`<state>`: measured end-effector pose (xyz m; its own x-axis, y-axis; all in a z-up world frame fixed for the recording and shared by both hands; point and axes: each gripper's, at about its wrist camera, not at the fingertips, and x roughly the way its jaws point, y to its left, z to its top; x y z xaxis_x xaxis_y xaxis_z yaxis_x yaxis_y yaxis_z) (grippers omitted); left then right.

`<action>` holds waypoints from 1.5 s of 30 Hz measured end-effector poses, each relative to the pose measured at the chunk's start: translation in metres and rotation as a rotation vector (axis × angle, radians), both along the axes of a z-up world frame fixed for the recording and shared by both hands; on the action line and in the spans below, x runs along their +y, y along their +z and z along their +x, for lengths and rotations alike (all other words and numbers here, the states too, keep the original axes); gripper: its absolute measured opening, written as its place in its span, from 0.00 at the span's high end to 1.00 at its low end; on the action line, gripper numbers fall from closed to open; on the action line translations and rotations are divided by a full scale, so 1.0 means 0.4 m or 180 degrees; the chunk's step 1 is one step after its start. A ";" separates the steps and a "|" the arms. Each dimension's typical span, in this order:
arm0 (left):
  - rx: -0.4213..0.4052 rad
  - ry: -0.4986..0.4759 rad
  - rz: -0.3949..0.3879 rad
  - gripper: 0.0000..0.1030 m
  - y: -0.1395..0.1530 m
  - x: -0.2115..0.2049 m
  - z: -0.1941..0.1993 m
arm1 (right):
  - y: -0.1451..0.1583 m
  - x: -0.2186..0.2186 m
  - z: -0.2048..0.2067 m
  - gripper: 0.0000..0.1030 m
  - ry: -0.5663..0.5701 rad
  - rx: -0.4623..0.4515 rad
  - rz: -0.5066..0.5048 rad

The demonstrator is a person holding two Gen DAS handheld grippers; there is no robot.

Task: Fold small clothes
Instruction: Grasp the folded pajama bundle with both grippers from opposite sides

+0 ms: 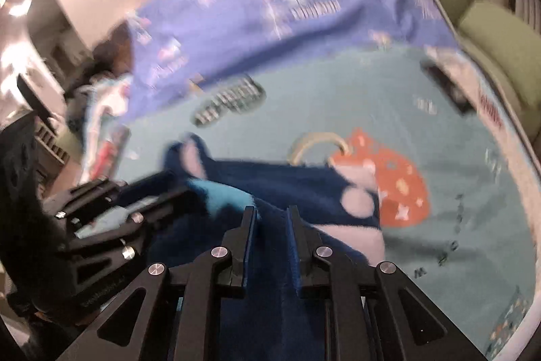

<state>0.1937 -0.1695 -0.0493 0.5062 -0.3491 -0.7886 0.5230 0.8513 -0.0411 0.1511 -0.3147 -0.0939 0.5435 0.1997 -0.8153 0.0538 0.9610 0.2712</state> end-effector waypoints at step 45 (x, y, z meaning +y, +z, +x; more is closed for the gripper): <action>0.0917 -0.0049 -0.1291 0.13 -0.044 0.199 -0.347 | -0.134 -0.172 -0.464 0.10 0.0241 0.0103 0.1569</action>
<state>0.0549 -0.0899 -0.0667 0.2801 -0.6624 -0.6948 0.4542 0.7291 -0.5120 -0.0346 -0.3835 -0.1475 0.4886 0.6035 -0.6301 0.0048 0.7203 0.6936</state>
